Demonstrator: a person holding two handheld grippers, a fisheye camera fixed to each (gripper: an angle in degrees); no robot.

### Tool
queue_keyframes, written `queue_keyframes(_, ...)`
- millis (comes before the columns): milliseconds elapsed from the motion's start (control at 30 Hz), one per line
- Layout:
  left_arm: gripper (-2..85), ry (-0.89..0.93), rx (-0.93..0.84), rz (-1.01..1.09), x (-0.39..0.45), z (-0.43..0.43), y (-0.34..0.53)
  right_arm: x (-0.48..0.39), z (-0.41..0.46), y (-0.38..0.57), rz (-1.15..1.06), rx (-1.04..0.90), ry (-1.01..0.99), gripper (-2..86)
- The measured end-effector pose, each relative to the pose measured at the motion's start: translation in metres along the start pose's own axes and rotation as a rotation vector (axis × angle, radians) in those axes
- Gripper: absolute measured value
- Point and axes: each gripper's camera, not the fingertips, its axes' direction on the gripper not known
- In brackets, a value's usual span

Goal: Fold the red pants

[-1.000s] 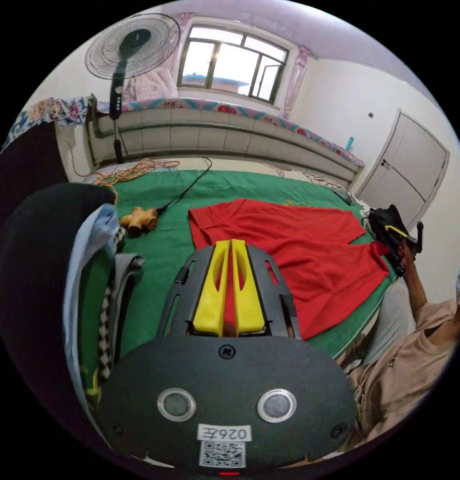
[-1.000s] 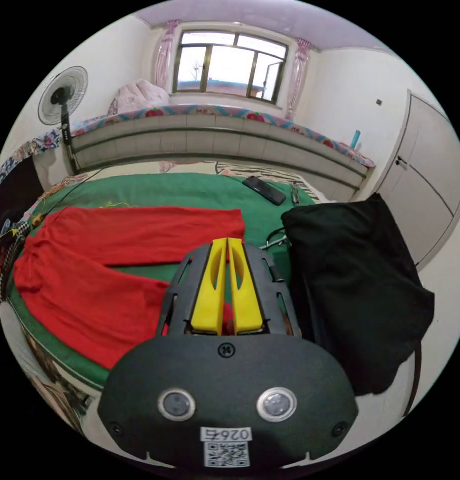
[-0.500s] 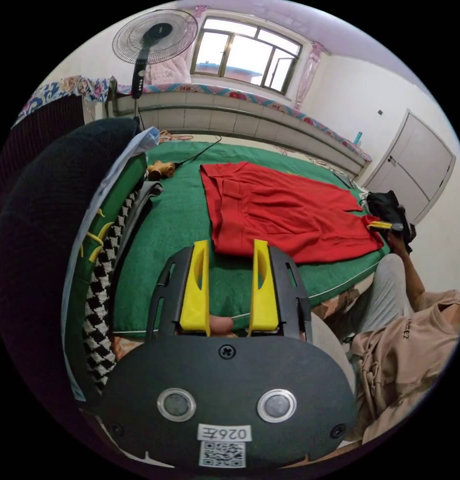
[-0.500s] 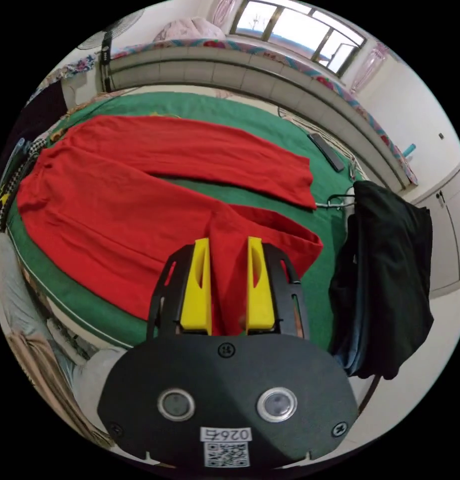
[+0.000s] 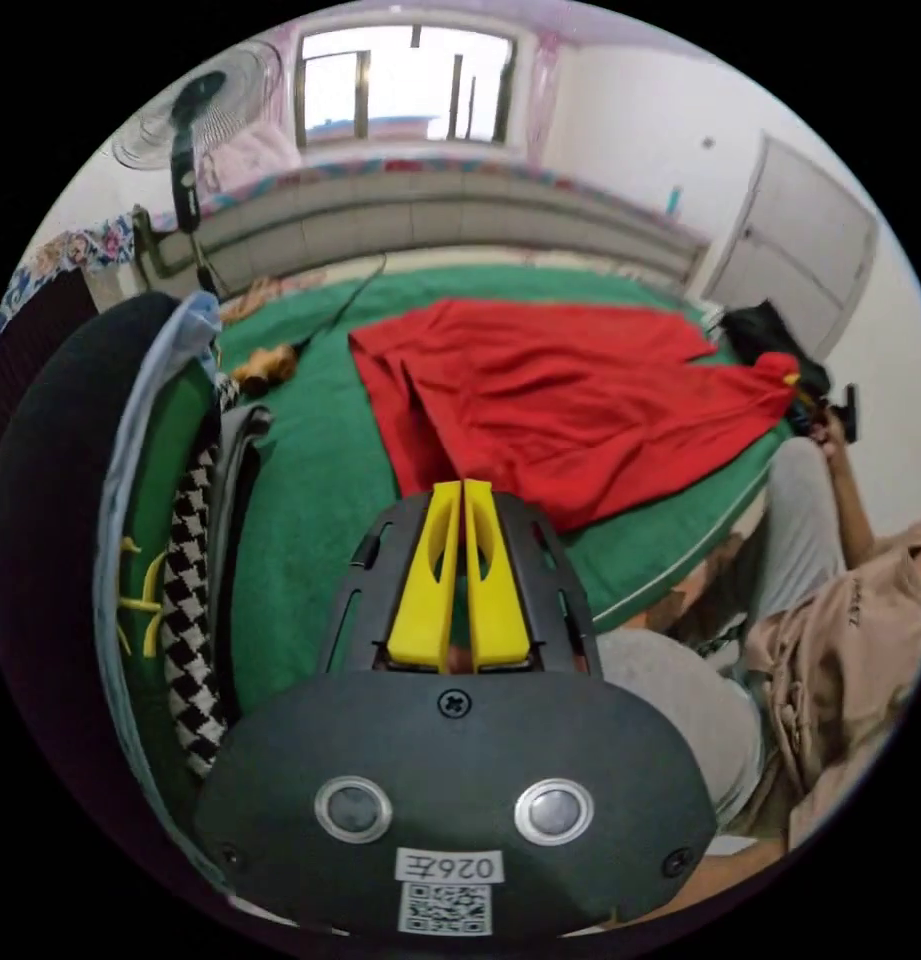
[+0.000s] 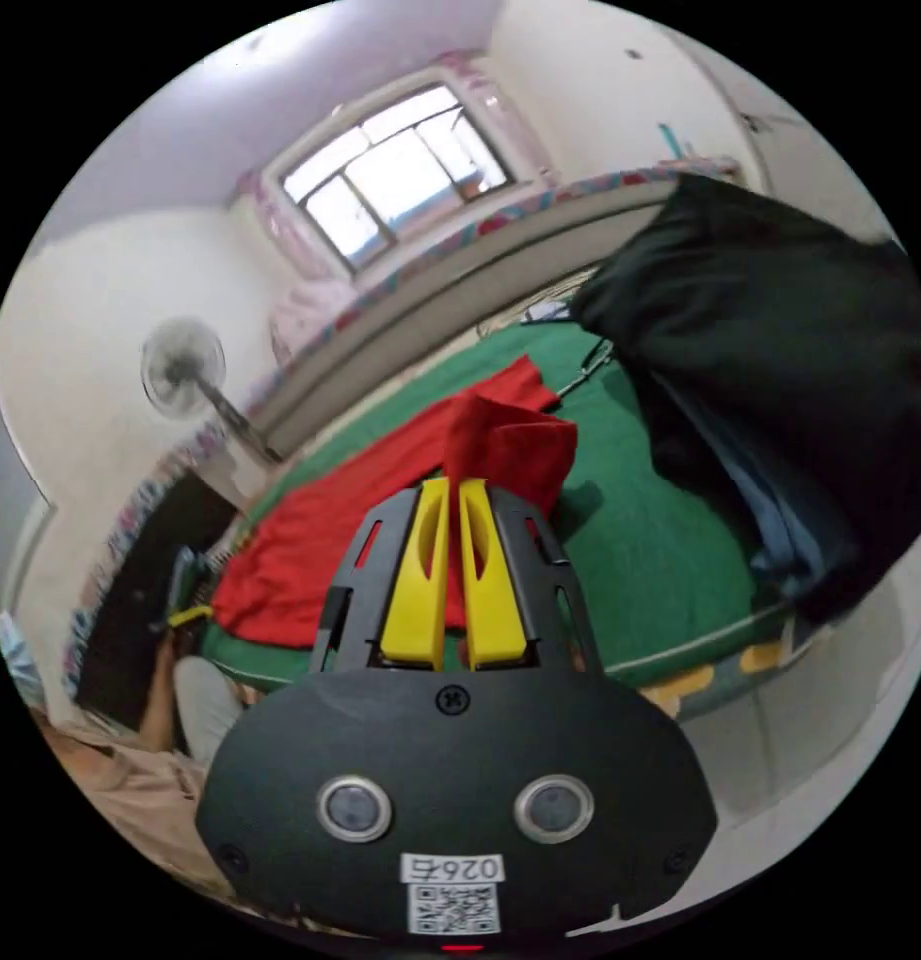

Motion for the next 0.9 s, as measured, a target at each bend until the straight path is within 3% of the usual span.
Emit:
queue_keyframes(67,-0.4,0.128,0.211,-0.034,-0.013,-0.044,0.036,0.043,-0.034,0.012,0.125,0.056,-0.058,-1.5)
queue_keyframes(167,-0.2,0.238,0.269,-0.147,-0.044,-0.061,0.074,0.104,-0.061,0.032,0.280,0.049,-0.112,-1.3)
queue_keyframes(267,1.0,0.216,0.281,-0.213,-0.055,-0.066,0.088,0.149,-0.074,0.054,0.428,0.085,-0.213,-1.0)
queue_keyframes(367,15.9,0.251,0.415,-0.241,-0.060,-0.075,0.088,0.174,-0.080,0.066,0.515,0.111,-0.282,-0.7)
queue_keyframes(467,20.3,0.307,0.292,-0.231,-0.065,-0.056,0.067,0.186,-0.089,0.064,0.522,0.098,-0.295,0.3)
queue_keyframes(600,15.9,0.227,0.088,-0.119,-0.040,-0.036,0.045,0.183,-0.113,0.047,0.423,0.059,-0.231,6.0)
queue_keyframes(667,5.3,0.100,0.008,-0.044,-0.017,-0.034,0.042,0.178,-0.125,0.041,0.379,0.060,-0.184,7.3)
queue_keyframes(733,1.3,-0.045,-0.084,0.020,-0.004,-0.032,0.038,0.171,-0.130,0.031,0.302,0.004,-0.142,1.3)
queue_keyframes(800,0.4,-0.016,-0.066,0.045,-0.004,-0.042,0.036,0.160,-0.131,0.016,0.239,-0.100,-0.088,0.6)
queue_keyframes(900,-0.2,0.128,0.188,-0.072,-0.035,-0.087,0.050,0.147,-0.155,0.012,0.204,-0.022,-0.003,3.2)
